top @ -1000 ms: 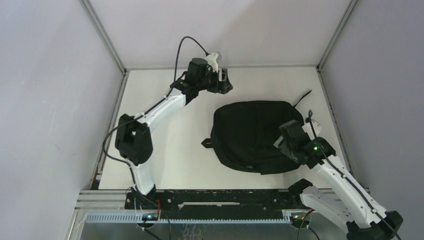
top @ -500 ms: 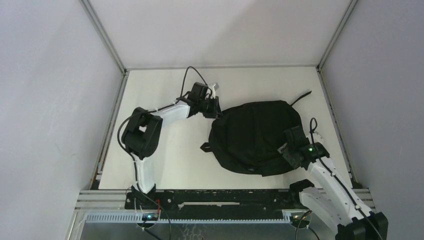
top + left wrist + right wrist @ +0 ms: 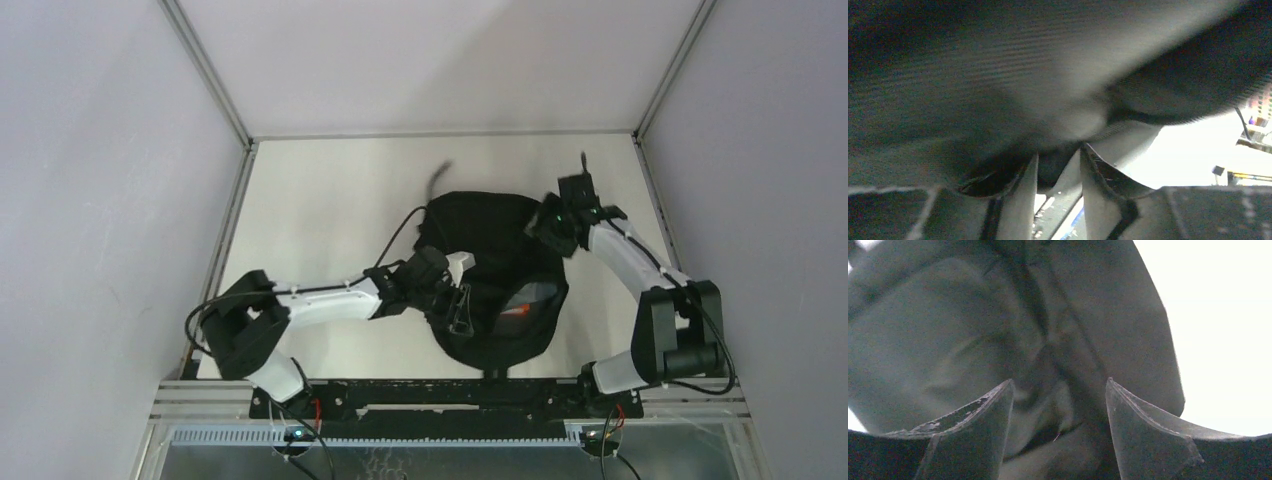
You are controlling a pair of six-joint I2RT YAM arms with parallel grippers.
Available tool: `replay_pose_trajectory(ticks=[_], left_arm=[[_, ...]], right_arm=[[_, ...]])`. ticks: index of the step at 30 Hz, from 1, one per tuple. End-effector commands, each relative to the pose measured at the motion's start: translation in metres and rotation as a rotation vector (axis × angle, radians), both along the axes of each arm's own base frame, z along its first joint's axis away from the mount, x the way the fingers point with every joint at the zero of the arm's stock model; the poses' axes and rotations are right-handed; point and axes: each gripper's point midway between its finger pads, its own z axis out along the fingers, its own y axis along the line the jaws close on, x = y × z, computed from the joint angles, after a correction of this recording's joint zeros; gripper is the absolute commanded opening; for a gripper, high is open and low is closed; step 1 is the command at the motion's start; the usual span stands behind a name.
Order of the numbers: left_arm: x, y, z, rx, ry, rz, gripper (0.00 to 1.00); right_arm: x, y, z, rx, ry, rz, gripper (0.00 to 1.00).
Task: Pack the student bag
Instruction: Adjust the student bag at the center of the board.
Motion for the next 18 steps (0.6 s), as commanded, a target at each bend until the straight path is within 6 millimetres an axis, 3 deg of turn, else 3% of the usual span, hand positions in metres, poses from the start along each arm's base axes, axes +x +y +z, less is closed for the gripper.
replay_pose_trajectory(ticks=[1, 5, 8, 12, 15, 18], left_arm=[[0.005, 0.0, 0.064, -0.094, -0.149, 0.013, 0.44], [0.037, 0.048, 0.094, -0.025, -0.296, 0.155, 0.49], [0.061, 0.083, 0.116, -0.015, -0.394, 0.294, 0.54], [0.091, 0.129, 0.12, 0.078, -0.51, 0.505, 0.72], [0.098, 0.14, 0.118, 0.086, -0.507, 0.55, 0.73], [0.1, 0.138, 0.11, 0.086, -0.472, 0.55, 0.75]], right_arm=[[0.049, 0.056, 0.076, 0.087, -0.24, 0.264, 0.77], [0.035, 0.036, 0.103, -0.014, -0.325, 0.215, 0.77], [0.014, 0.017, 0.104, -0.059, -0.327, 0.171, 0.76], [-0.023, 0.016, 0.097, -0.023, -0.313, 0.187, 0.75], [-0.052, 0.021, 0.087, 0.008, -0.275, 0.182, 0.73], [-0.079, 0.016, 0.072, 0.008, -0.217, 0.142, 0.73]])
